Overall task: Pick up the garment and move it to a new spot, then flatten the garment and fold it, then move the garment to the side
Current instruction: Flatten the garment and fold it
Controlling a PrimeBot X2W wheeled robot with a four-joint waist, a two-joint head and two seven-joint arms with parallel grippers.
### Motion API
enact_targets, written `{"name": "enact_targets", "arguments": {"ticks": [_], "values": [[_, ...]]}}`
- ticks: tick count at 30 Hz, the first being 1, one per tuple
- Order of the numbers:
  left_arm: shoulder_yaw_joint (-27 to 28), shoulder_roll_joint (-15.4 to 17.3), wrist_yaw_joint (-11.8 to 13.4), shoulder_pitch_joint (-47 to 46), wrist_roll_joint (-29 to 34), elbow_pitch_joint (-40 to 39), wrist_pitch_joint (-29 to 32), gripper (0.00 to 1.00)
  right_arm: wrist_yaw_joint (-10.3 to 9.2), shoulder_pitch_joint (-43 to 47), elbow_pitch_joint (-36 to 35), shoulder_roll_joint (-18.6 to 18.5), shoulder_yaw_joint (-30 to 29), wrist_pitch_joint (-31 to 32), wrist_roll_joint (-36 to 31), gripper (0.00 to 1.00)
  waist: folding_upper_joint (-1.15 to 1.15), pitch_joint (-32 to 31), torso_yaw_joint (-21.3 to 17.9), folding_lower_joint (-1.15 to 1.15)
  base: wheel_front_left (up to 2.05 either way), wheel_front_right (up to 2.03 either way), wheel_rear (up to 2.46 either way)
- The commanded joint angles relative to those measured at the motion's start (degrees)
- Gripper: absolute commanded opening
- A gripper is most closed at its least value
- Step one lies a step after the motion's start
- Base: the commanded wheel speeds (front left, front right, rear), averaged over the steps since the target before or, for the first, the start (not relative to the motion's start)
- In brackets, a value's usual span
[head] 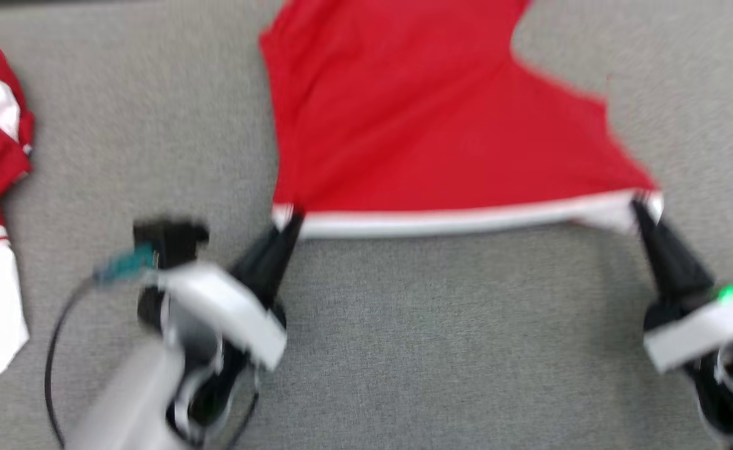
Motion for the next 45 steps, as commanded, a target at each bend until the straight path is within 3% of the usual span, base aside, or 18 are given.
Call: {"name": "enact_targets", "arguments": {"ticks": [1, 8, 12, 16, 22, 32, 45], "values": [[0.62, 0.99, 2.36, 7.73, -1.47, -3.91, -1.09, 0.0, 0.0, 5.86, -1.78, -0.18, -0.41, -0.03, 0.33, 0.0, 0.0, -10.5, -1.44, 0.0, 0.0, 0.0, 0.0], [1.8, 4.11, 13.11, 37.99, -4.15, -20.36, -5.22, 0.0, 0.0, 30.75, -10.76, 1.06, -5.93, 3.01, -2.9, 0.0, 0.0, -17.99, -2.74, 0.0, 0.0, 0.0, 0.0], [1.1, 3.68, 15.11, 46.77, -5.03, -25.96, -7.33, 0.0, 0.0, 40.16, -16.17, 2.68, -10.28, 4.96, -4.87, 0.0, 0.0, -17.79, -2.15, 0.0, 0.0, 0.0, 0.0], [1.02, 3.81, 15.6, 48.9, -4.91, -29.2, -7.81, 0.0, 0.0, 42.04, -19.34, 3.59, -13.3, 6.49, -5.77, 0.0, 0.0, -16.19, -1.71, 0.0, 0.0, 0.0, 0.0], [1.73, 2.74, 15.48, 43.58, -5.81, -33.87, -6.11, 0.0, 0.0, 32.37, -21.28, 3.81, -14.36, 12.09, -7.52, 0.0, 0.0, -10.47, 0.15, 0.0, 0.0, 0.0, 0.0], [3.88, 0.89, 17.17, 29.72, -9.97, -37.81, 1.09, 0.0, 0.0, 7.57, -14.78, -2.53, -11.09, 21.5, -7.22, 0.0, 0.0, -2.52, 6.13, 0.0, 0.0, 0.0, 0.0], [3.53, -5.49, 16.89, 13.05, -12.91, -24.27, 5.18, 0.0, 0.0, -15.08, -2.86, -6.54, -2.88, 28.58, -4.9, 0.0, 0.0, 3.01, 12.08, 0.0, 0.0, 0.0, 0.0]]}}
